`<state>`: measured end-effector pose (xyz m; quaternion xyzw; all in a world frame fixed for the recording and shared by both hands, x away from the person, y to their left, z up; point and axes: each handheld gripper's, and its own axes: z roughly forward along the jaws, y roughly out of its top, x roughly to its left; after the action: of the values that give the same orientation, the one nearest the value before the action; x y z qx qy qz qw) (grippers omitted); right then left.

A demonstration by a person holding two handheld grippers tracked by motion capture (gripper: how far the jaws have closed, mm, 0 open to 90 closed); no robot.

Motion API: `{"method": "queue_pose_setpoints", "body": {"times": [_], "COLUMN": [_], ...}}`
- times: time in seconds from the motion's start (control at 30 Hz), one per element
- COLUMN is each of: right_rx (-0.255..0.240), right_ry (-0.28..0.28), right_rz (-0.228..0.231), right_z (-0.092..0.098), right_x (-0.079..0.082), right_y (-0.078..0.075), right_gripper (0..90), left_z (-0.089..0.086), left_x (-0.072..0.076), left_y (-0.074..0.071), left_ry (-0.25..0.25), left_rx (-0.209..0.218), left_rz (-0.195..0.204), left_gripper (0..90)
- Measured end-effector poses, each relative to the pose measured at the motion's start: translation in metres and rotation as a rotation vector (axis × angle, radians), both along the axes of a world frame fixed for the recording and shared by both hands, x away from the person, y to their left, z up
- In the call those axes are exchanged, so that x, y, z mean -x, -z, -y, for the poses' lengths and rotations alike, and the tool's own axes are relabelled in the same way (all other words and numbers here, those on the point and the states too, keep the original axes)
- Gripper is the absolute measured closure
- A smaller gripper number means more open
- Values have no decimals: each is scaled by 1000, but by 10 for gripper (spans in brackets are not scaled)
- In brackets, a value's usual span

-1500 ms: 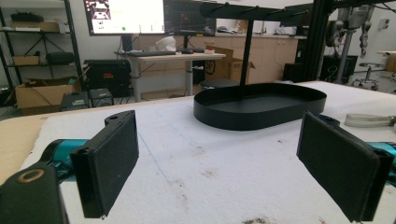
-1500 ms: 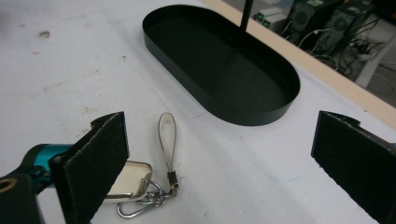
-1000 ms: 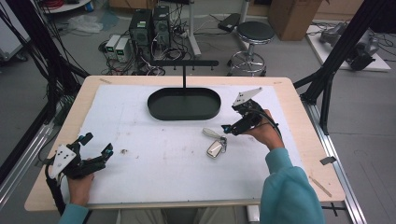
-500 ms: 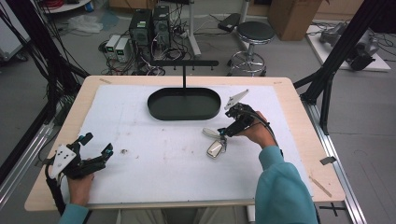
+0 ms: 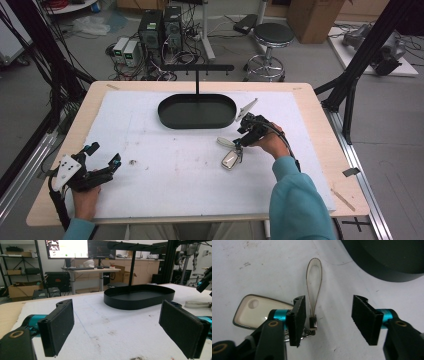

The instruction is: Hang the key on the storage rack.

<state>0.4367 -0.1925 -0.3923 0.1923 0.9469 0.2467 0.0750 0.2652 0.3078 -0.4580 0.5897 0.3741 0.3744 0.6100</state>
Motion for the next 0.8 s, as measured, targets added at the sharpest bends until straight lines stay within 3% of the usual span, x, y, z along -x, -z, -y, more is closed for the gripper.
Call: {"method": "queue_pose_setpoints", "body": {"times": [0.13,0.4,0.8], "right_rx": [28,38,101], "right_ry": [-11,-2,-31], "right_rz": [-35,-75,-100], "right_z": [-6,-11,-14], "right_x": [-1,-4,-4], "right_y": [5,10,17], "right_gripper": [534,611,674], "left_z": [0,0,0], "left_x": [0,0,0], "left_y": [0,0,0], "left_ry": [0,-1,0], "left_rx": [1,2,4], "left_rz": [0,-1,-2], "left_gripper": [132,132,132]}}
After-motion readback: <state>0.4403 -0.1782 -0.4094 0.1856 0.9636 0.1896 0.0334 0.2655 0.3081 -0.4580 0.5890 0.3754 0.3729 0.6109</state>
